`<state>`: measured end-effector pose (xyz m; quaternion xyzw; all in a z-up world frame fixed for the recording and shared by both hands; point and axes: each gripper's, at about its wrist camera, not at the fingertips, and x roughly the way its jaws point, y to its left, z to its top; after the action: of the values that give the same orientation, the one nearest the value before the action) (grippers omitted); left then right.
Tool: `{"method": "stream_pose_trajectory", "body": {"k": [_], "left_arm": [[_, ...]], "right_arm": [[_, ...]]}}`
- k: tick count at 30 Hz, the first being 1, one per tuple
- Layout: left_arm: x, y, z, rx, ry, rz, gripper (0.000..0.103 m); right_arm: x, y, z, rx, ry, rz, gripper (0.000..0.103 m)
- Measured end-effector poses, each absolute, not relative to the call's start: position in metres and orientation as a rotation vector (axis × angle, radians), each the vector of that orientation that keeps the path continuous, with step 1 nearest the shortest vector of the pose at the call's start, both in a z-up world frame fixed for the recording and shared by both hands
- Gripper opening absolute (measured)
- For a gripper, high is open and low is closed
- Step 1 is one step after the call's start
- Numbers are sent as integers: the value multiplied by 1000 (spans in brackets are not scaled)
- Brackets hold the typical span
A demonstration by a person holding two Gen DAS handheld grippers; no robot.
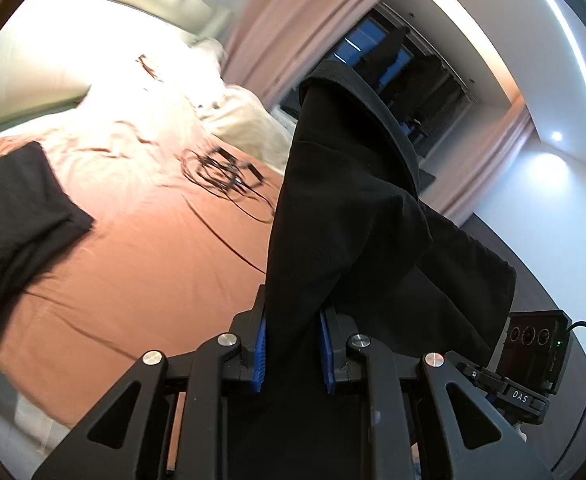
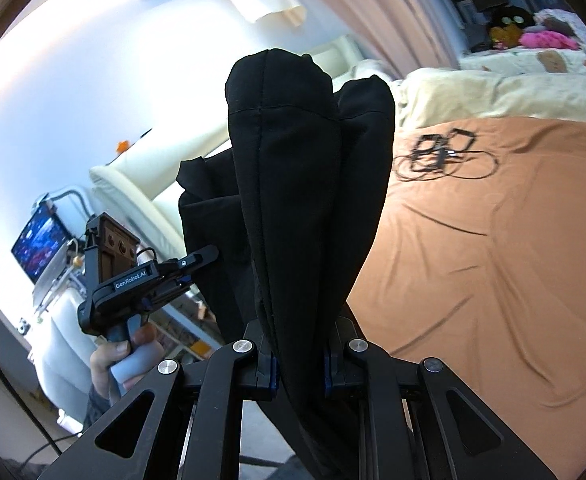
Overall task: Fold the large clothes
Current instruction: 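Grasp the folded shirt with both tools and lift it off the bed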
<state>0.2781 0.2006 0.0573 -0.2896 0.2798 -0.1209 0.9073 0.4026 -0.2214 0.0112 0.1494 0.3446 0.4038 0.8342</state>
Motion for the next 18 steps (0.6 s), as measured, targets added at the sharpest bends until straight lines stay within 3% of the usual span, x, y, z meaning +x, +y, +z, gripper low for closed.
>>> {"method": "stream_pose_trajectory", "body": {"k": [18], "left_arm": [[240,395,71,-592,469,-22,22]], "right_arm": [[410,-30,11,220,744,1123,16]]}}
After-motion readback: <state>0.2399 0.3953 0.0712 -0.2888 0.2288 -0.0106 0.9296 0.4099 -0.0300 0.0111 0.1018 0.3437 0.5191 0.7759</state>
